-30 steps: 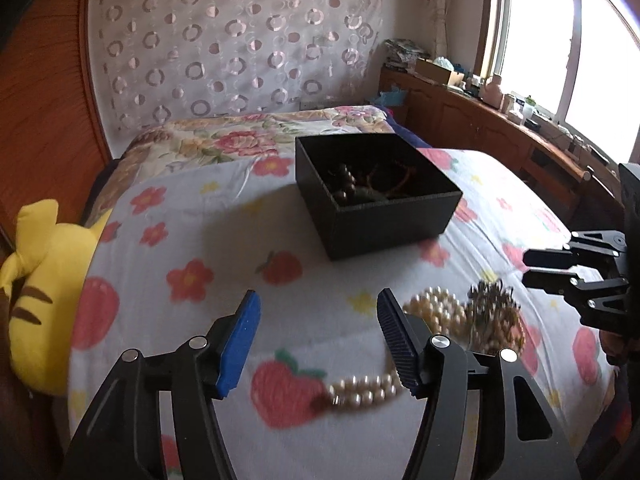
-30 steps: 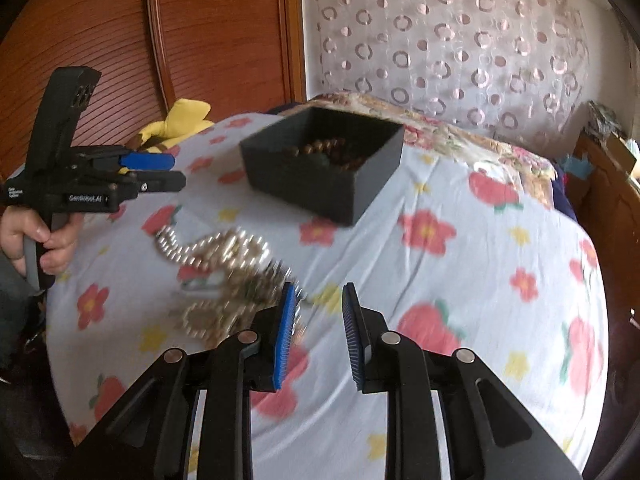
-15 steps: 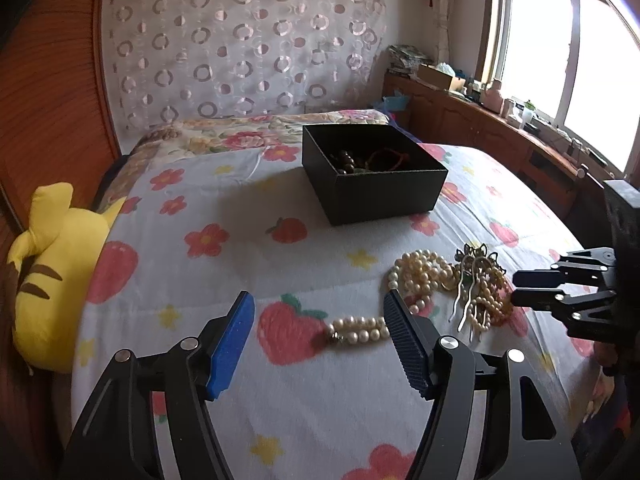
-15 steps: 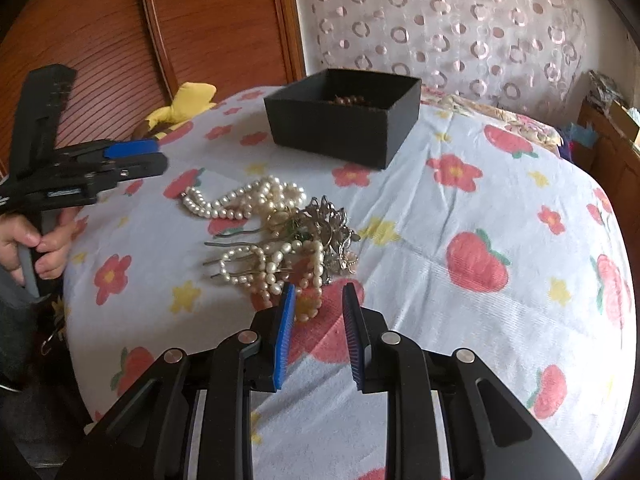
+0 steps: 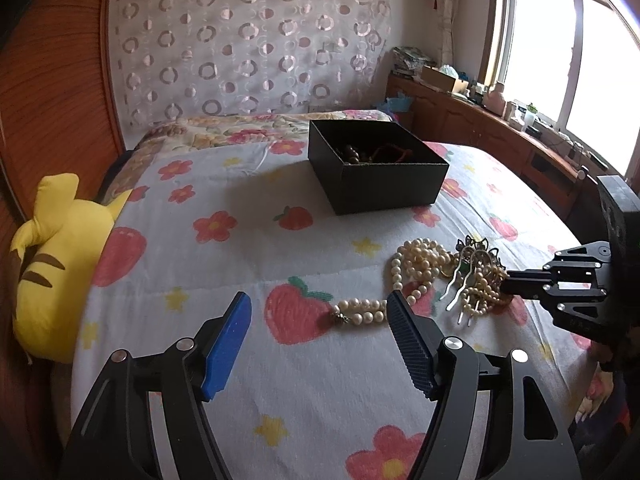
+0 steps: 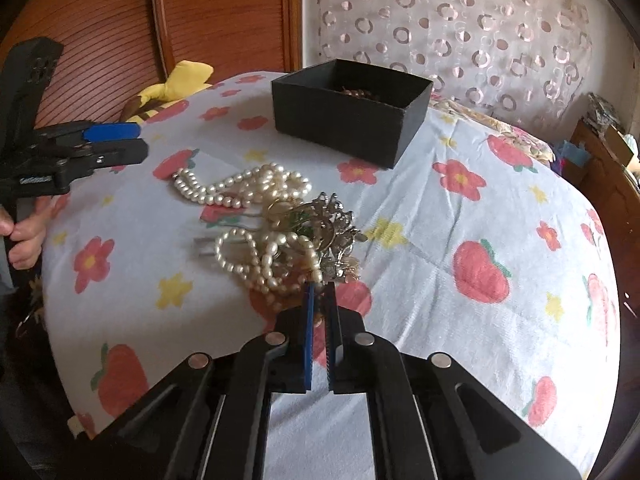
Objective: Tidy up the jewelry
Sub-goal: 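Lift the pearl necklace toward the box with the right gripper while the left grasps another pearl necklace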
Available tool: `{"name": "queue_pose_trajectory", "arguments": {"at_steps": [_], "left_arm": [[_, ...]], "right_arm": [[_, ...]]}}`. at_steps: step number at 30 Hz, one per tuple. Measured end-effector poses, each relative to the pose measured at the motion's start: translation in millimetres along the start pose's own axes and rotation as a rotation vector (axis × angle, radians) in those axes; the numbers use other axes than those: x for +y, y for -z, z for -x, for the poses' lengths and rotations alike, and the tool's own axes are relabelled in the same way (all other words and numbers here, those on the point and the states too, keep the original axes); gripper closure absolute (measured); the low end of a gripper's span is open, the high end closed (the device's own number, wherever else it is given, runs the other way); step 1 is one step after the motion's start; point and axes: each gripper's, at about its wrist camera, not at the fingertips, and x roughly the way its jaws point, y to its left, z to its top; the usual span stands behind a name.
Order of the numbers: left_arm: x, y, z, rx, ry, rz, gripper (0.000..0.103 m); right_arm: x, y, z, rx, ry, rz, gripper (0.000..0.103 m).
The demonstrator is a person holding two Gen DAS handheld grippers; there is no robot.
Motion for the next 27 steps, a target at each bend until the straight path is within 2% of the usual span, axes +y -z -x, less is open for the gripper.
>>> {"name": "queue_pose_trajectory", "arguments": {"at_steps": [3,12,17,22,27], "left_arm": [[1,4,-2,0.015,0.002,0.007,0.036],[5,1,-12,0.053,0.017,0.039,0.036],[5,-3,-20,0.079,0.029,0.036,0.058],[2,-5,-37,0.148,0.037,0.003,0.060],[-7,-5,-38,0.149,0.036,-0.050,0.061]], "right_arm": [[-3,5,7,-0.015,-0.003,-0.013,0.098],[-15,-3,70,-0.204,0.034,-0.025,0.098],[-17,-9,89,-0.249,0.047,-0.012,0.098],[-19,-9,92,-0.259,0.053,-0.019,0.098],[-19,-10,96,-0.272,0.048,-0.022,0.097]]}}
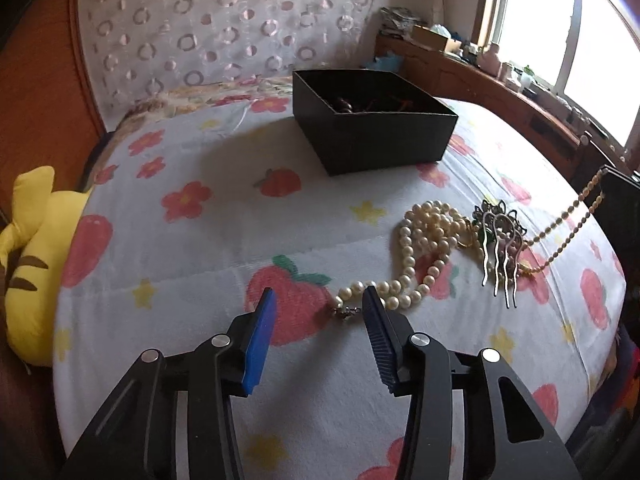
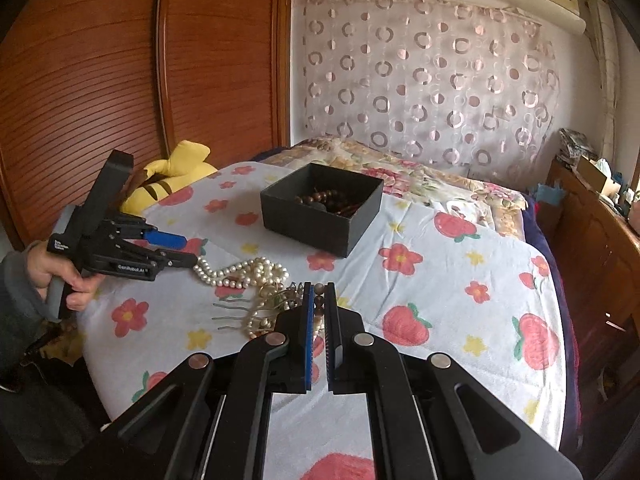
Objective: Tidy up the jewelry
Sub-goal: 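Lift the pearl necklace toward the box with the right gripper while the left grasps another pearl necklace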
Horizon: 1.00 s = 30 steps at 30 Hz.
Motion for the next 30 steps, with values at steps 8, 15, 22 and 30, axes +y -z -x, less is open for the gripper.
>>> {"name": "queue_pose_trajectory", "arguments": {"at_steps": [8,15,22,30], "left_arm": [[-1,-2,-2,-0.008,0.087,0.008,0.086],[5,-2,-4,-0.018,0.129,0.055,0.086],[3,-3,-4,-0.014,0.137,0.059,0.086],[2,0,-4,-0.004,0.176,0.072,0.086]], "right_arm": [[11,-19,26,-0.077,-0.018,0.020,0.097],[18,-23,39,-0.106,-0.041,0.031,0.097],[28,-39,65,-0.178,-0.030,0.066,0.097],[26,-50,81,-0.210,0.004,0.087,0.097]]}}
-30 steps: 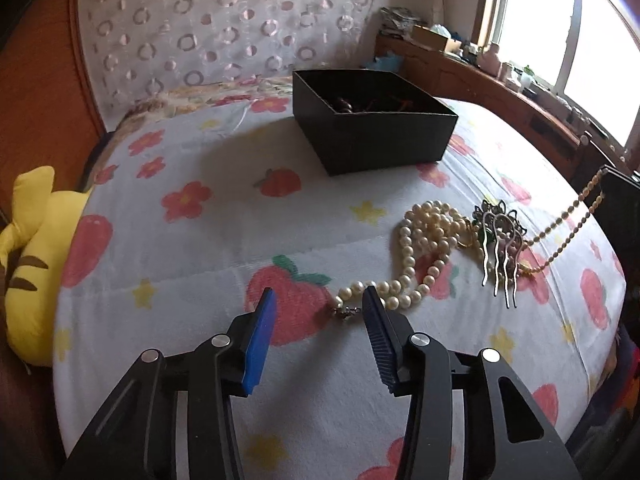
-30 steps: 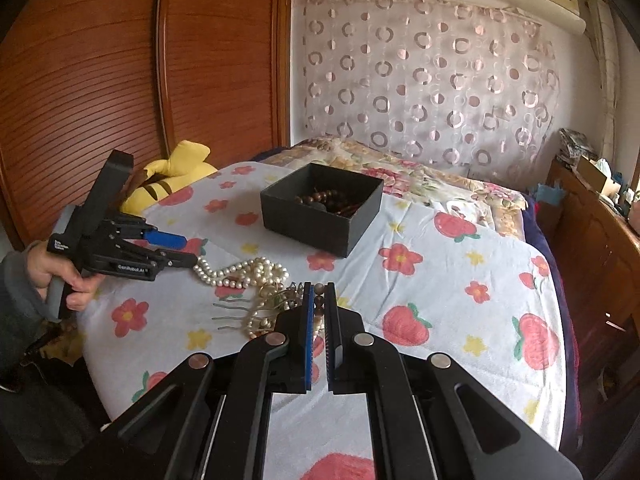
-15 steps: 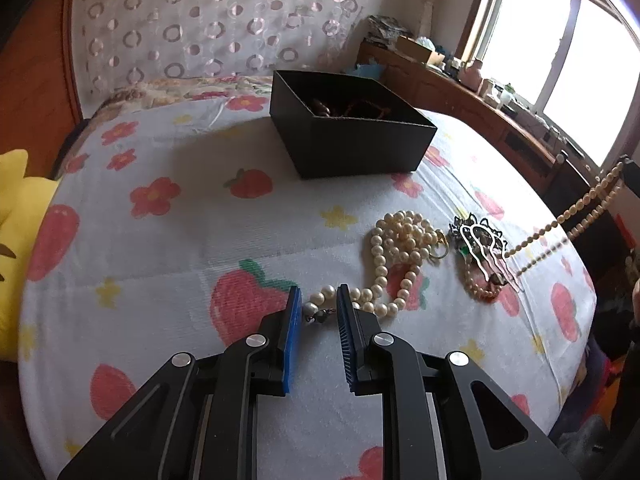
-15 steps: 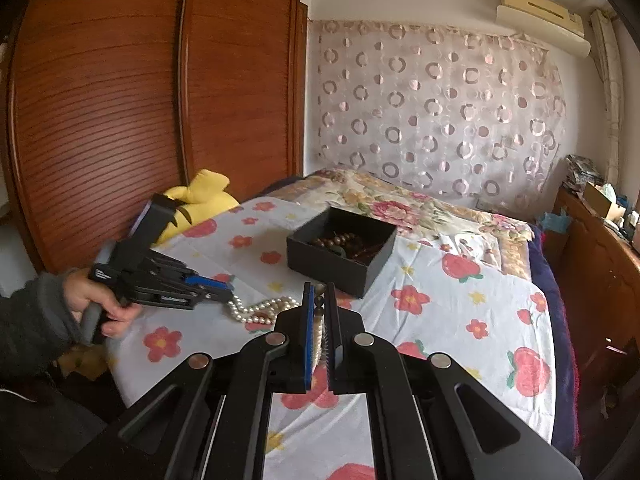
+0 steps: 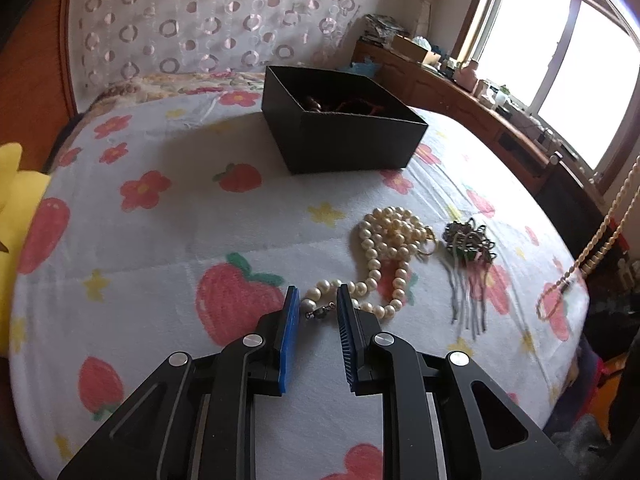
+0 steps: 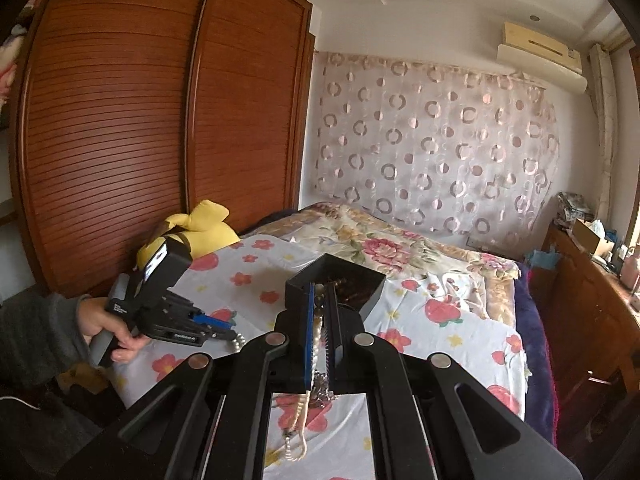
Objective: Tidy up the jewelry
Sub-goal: 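Lift the pearl necklace toward the box with the right gripper while the left grasps another pearl necklace, then carry the pearl necklaces over the black box with both grippers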
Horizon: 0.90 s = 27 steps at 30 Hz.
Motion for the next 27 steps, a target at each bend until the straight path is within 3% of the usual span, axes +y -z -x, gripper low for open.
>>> {"name": "queue_pose_trajectory", "arguments": {"at_steps": [7,13,17,23,27], "left_arm": [[-9,-13,-8,0.029,-0.035,-0.027,0.086],[-25,-18,-7,0.040,-0.026,-0.099,0.072],[-36,-18,-8,0.044,-0.029,-0.139,0.072],[-52,-14,-24,0.097,-0.114,-0.259,0.071],[-51,-13,-23,0.105,-0.099,-0.274,0.071]], "right_arm": [[-4,9,-10,0.027,0.004,-0.009,0.097],[-6,19,-16,0.049,0.007,-0.018,0.097],[-9,25,-22,0.067,0.010,-0.029,0.097],[-9,25,-22,0.062,0.016,-0.035,0.097],[-11,23,-20,0.056,0.021,-0.037,0.097]]}}
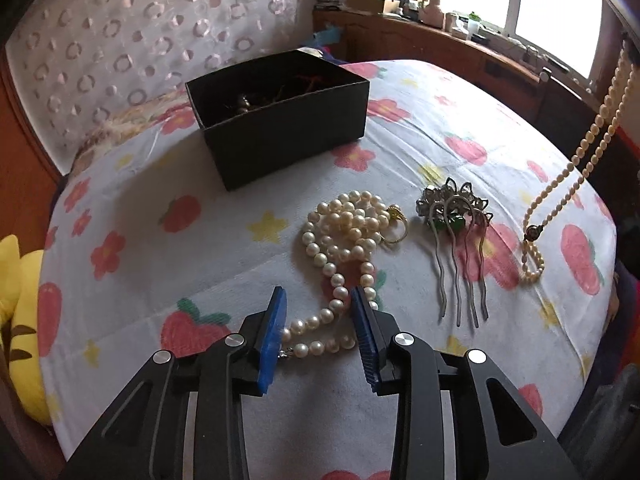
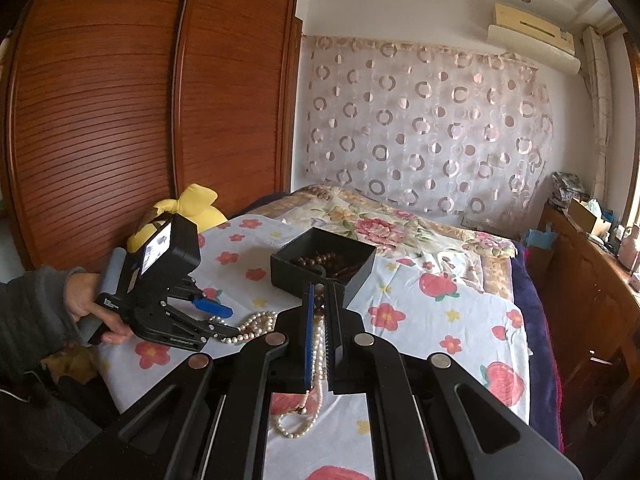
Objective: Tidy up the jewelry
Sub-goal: 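Carry the pearl necklaces over the black box with both grippers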
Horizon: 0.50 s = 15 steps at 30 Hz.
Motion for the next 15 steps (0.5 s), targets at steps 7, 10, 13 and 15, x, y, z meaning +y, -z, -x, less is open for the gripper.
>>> {"name": "queue_pose_trajectory", "arguments": {"at_steps": [7,10,13,15], "left_arm": [[3,-4,1,-0.018,0.026,-0.005,0.097],[8,-8,16,-0.078,0.024,0.035,0.097],[15,-21,49,-0.179,0.039,0.077,0.097],[17,-32,66,-0.227,0.035,0.087,0.097]], "right_arm": [[-3,-4,1,-0.012,0.006,0.009,0.097],[-5,-13,5,-0.028,0.010,0.017,0.097],[-7,-27,11,-0.055,0.017,0.030,0.097],[-9,-38,15,-0.077,0.019,0.037,0.097]]}}
